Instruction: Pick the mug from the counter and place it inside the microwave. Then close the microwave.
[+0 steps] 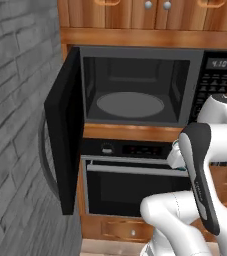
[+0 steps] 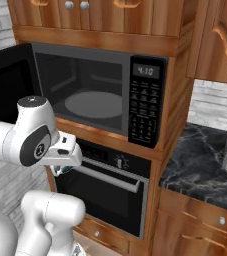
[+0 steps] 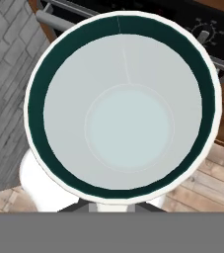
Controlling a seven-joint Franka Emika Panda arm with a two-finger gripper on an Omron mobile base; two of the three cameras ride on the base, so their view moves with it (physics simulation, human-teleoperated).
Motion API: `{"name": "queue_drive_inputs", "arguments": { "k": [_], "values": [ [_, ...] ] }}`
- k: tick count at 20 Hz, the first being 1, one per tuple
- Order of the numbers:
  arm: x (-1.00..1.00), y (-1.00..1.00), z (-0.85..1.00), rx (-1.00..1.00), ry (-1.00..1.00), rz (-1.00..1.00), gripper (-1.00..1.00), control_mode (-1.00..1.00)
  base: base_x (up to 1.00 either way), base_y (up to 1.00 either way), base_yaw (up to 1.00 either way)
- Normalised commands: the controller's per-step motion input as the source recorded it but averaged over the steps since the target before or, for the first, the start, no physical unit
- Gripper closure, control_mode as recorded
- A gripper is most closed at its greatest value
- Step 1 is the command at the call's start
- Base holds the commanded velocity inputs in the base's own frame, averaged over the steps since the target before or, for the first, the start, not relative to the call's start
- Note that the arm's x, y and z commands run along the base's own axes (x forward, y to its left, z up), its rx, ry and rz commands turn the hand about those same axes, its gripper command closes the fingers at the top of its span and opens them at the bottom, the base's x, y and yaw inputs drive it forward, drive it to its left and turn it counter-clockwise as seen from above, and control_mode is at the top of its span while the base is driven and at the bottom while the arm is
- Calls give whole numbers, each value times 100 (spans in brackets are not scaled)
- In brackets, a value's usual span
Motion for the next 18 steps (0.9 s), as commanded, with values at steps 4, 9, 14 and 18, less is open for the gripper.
{"name": "queue_drive_inputs", "arguments": {
  "k": [4, 9, 14, 18],
  "values": [
    [0, 0, 0, 0, 0, 0, 100, 100, 40, 23, -19],
    [0, 0, 0, 0, 0, 0, 100, 100, 37, 22, -17],
    [0, 0, 0, 0, 0, 0, 100, 100, 24, 11, -10],
    [0, 0, 0, 0, 0, 0, 100, 100, 0, 23, -8]
  ]
}}
